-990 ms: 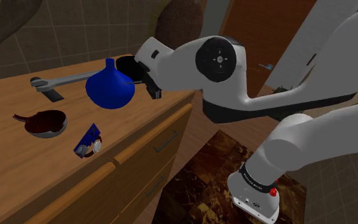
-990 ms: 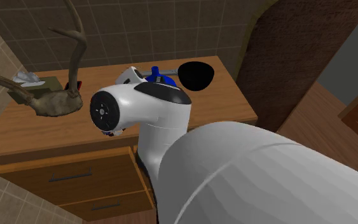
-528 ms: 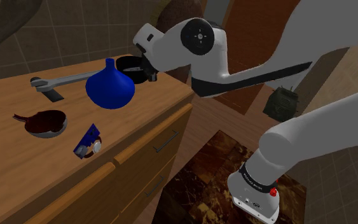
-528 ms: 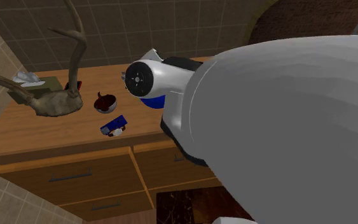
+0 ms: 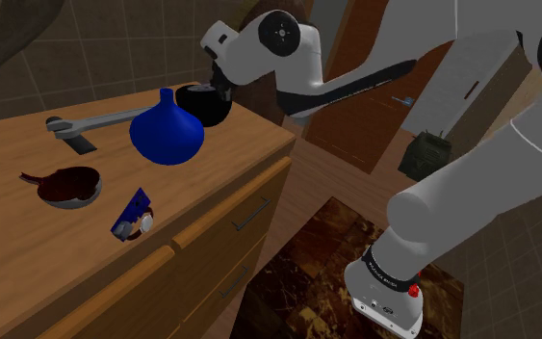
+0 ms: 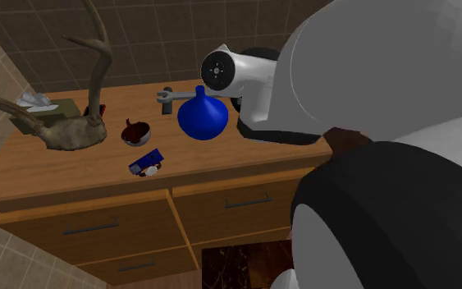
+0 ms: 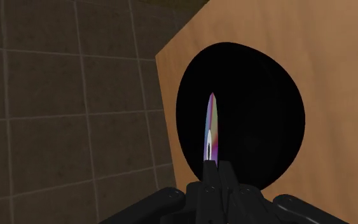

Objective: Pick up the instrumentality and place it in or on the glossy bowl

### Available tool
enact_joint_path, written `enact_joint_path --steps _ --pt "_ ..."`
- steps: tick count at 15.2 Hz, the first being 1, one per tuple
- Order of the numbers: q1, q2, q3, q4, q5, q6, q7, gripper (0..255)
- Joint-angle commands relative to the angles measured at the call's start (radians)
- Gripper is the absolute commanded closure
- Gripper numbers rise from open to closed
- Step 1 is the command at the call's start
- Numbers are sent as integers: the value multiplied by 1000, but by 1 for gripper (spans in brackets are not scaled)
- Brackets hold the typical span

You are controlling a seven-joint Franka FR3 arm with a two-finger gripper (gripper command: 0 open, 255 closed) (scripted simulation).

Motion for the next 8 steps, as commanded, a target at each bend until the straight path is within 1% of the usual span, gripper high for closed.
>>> enact_joint_path --steps 1,2,8 --pt "-27 65 -6 55 -46 2 -4 255" --pt "-41 115 -10 100 -69 -2 -14 255" --pt "-44 171 1 98 -234 -18 137 255"
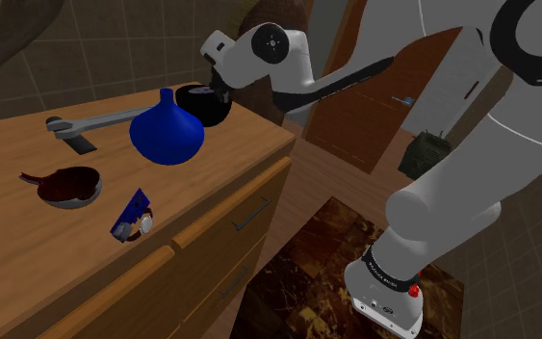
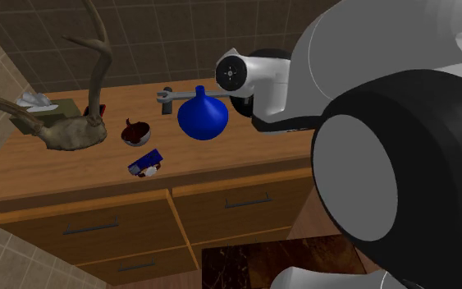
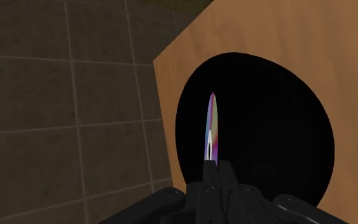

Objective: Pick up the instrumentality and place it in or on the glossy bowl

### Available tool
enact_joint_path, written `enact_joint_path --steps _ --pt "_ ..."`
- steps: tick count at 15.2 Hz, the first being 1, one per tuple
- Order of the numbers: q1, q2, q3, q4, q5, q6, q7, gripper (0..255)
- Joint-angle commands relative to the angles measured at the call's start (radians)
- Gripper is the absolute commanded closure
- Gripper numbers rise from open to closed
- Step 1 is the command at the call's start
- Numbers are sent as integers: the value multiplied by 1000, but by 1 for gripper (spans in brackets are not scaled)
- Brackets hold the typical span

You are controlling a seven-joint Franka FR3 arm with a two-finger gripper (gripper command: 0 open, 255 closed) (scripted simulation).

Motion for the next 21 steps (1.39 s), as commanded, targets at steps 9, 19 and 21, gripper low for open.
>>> enact_joint_path --steps 9,19,21 --pt "13 103 5 -1 -250 -50 227 255" --pt "13 105 5 -1 -254 -51 230 0" --pt "14 107 5 1 -256 -52 231 0"
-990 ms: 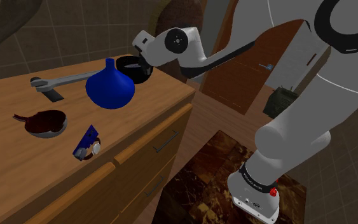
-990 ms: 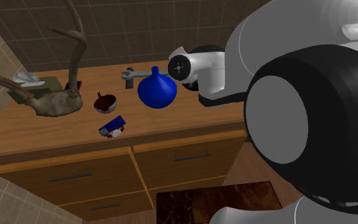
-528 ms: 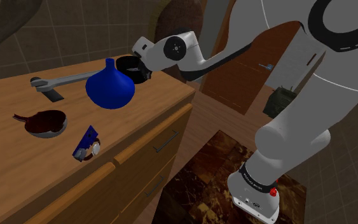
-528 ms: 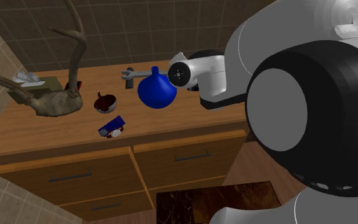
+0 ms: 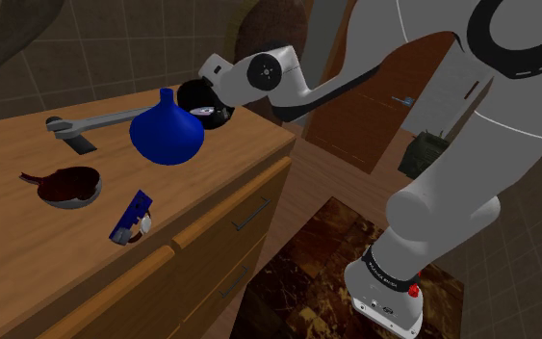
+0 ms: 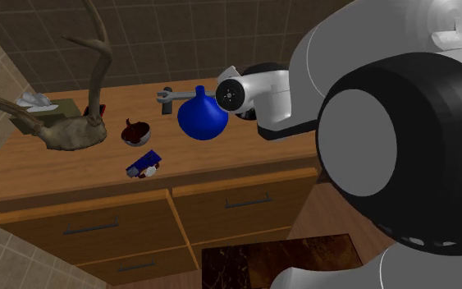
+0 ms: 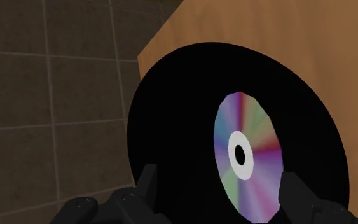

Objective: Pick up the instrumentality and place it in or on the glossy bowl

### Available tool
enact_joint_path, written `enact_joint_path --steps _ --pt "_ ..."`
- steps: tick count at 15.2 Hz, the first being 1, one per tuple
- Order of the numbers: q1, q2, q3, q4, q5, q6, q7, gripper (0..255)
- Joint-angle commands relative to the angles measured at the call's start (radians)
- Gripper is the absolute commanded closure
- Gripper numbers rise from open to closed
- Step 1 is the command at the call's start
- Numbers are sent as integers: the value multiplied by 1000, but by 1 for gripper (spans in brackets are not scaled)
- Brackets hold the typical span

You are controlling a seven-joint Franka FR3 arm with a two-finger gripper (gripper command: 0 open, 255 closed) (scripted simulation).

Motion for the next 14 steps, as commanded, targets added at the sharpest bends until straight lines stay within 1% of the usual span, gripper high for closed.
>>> enact_joint_path --steps 1,2,6,14 --pt "-2 9 -3 -3 -2 -3 1 0" --pt "-3 2 -3 -7 3 0 -2 0" --pt "-3 -183 3 -123 169 67 -83 0" --pt "0 -183 1 -123 169 66 -83 0"
